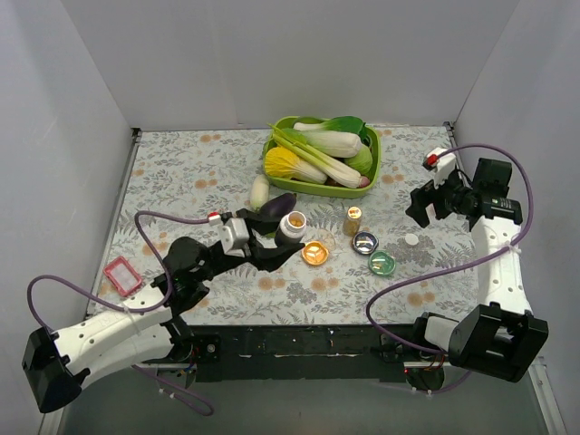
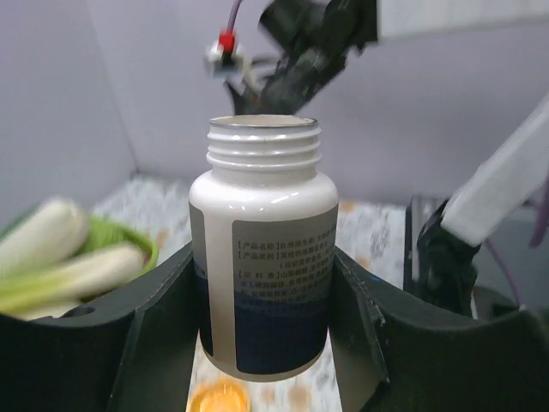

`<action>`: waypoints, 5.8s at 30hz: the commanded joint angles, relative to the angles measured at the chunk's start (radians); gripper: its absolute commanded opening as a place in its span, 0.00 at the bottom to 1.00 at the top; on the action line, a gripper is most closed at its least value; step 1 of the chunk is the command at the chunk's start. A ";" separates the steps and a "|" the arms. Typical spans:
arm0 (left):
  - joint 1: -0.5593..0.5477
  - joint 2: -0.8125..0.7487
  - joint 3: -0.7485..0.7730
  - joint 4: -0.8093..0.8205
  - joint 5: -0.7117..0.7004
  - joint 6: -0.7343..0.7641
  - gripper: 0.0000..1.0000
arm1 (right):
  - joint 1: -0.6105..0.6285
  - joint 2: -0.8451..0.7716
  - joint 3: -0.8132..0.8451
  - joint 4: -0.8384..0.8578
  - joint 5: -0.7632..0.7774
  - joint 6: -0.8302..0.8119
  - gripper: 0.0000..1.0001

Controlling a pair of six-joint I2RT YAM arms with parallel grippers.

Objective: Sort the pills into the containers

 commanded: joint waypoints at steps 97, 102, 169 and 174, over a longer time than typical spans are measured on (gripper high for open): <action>0.060 0.111 -0.182 0.668 0.103 -0.311 0.00 | 0.502 -0.010 0.413 0.133 -0.645 0.309 0.98; 0.151 0.120 -0.199 0.655 0.184 -0.369 0.00 | 0.301 -0.082 0.125 0.277 -0.410 0.373 0.98; 0.220 0.736 0.226 -0.512 0.232 0.215 0.00 | -0.147 -0.159 -0.282 0.491 -0.424 0.349 0.98; 0.220 0.746 0.253 -0.553 0.223 0.212 0.00 | -0.147 -0.157 -0.284 0.491 -0.422 0.349 0.98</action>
